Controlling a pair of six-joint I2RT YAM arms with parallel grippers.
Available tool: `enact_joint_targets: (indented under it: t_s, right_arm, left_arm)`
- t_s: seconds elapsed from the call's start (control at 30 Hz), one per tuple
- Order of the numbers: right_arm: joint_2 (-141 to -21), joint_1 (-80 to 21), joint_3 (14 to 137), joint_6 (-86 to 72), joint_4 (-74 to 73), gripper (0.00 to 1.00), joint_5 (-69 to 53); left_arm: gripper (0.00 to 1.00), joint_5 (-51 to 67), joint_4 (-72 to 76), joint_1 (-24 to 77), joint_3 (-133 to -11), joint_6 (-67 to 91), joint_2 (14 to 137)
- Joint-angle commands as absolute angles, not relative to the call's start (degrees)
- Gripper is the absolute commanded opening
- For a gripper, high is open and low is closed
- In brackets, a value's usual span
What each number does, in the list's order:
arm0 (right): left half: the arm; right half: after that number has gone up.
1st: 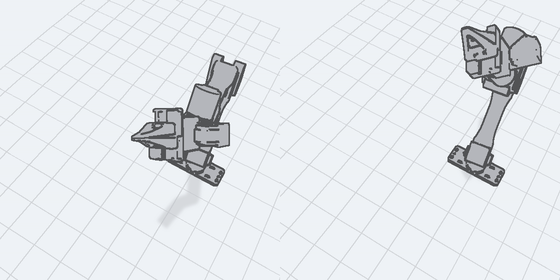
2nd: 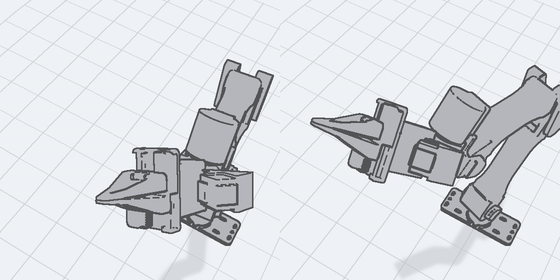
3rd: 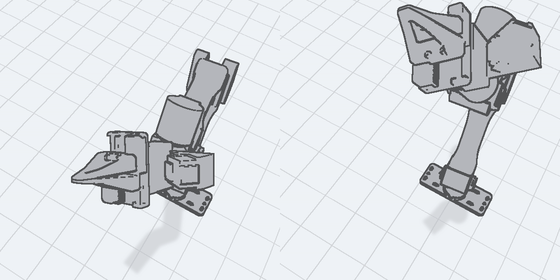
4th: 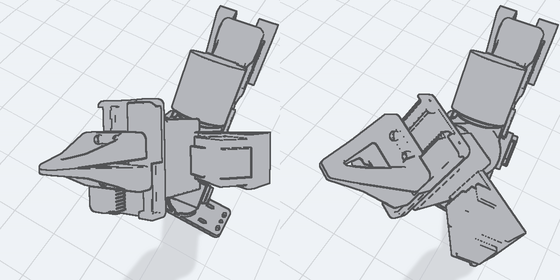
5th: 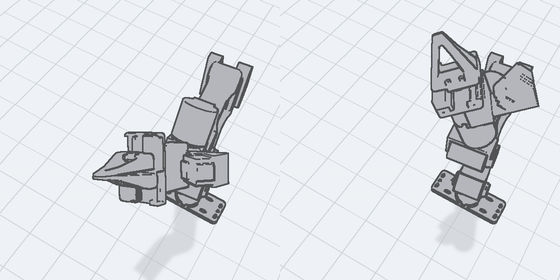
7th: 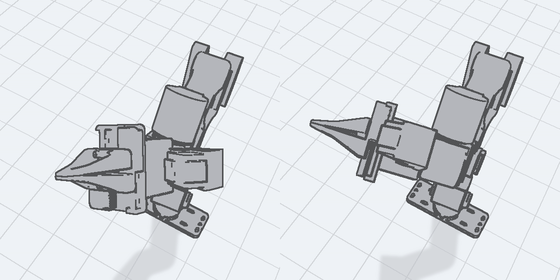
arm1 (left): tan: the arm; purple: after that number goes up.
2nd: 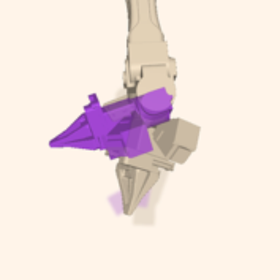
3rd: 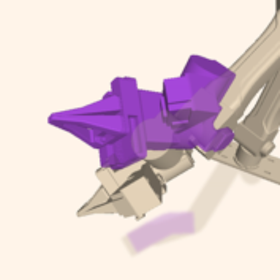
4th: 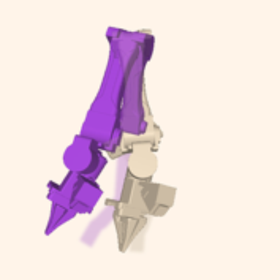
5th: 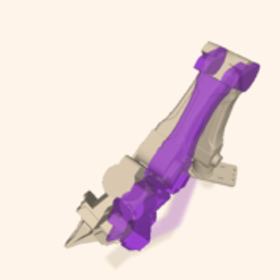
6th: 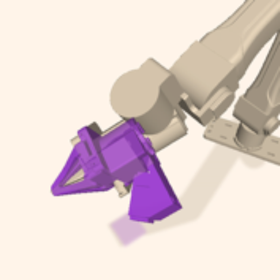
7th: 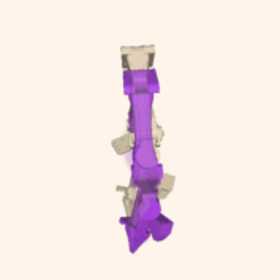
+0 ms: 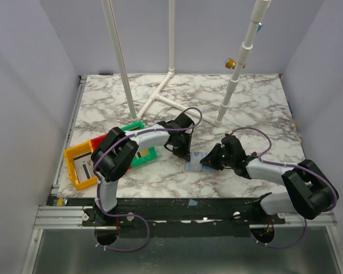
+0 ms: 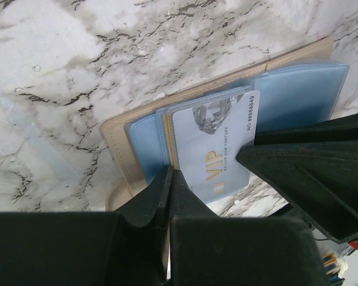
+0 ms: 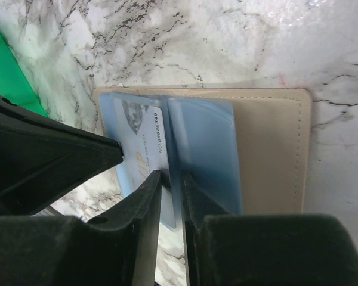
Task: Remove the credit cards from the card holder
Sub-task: Remove the credit card from the card holder.
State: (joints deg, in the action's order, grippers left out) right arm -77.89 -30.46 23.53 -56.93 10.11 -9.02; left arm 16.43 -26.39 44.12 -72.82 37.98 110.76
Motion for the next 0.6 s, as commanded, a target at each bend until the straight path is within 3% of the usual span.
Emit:
enact_joint_targets:
  t_s: [0.0,0.57]
  right_arm:
    - [-76.94,-28.97,21.25,-57.39,12.74,0.2,-11.74]
    - [-77.46,-27.43,19.12,-58.28,17.76,0.03,-15.26]
  left_arm:
    - [0.0,13.82,-27.8,44.74,-73.16,37.79,113.2]
    - [0.0,13.54,-28.01,44.74,-72.74,37.71,113.13]
